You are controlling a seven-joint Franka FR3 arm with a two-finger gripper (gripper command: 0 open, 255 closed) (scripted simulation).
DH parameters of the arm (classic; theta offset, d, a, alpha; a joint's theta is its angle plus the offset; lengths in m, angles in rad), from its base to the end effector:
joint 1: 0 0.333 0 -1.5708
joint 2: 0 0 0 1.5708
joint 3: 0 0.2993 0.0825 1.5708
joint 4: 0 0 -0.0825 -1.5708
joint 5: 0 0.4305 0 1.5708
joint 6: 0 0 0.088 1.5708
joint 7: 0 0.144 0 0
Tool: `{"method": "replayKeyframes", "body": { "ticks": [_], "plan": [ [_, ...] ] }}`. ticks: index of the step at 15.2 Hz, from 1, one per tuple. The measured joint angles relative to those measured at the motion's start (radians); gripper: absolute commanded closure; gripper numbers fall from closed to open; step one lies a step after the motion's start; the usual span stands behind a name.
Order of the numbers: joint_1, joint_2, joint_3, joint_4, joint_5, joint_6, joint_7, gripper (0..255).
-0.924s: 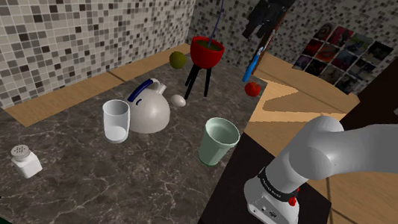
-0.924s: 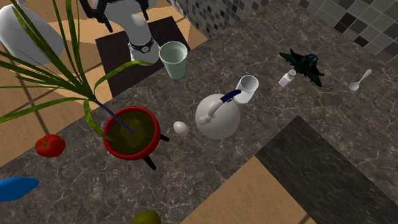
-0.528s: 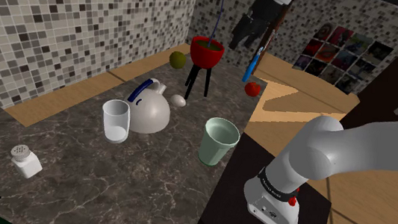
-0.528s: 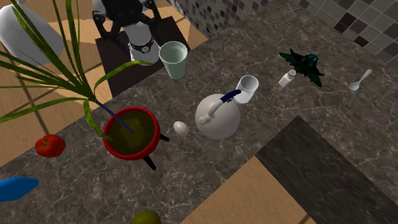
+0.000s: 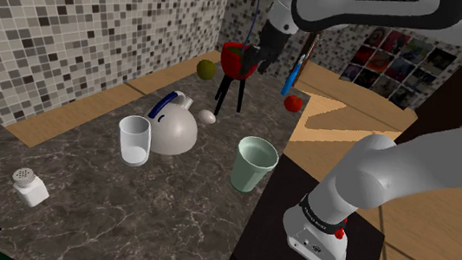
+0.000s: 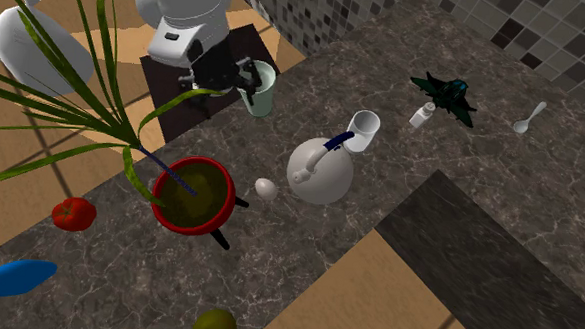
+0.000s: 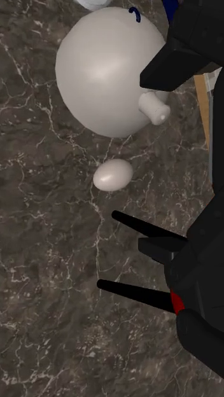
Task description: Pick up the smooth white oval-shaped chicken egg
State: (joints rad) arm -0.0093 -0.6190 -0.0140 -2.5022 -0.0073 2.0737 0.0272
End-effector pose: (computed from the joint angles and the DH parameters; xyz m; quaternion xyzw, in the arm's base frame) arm 0.4421 -0.0107 0.4461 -0.9952 0.0228 -0.0951 0.0010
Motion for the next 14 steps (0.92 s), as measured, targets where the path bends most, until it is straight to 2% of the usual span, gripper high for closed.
{"method": "replayKeyframes", "body": {
  "ticks": [7, 14],
  "plan": [
    [-0.006, 0.208, 0.033, -0.056, -0.018, 0.255, 0.054, 0],
    [-0.022, 0.489, 0.069, -0.01, -0.076, 0.48, 0.142, 0]
  ]
}}
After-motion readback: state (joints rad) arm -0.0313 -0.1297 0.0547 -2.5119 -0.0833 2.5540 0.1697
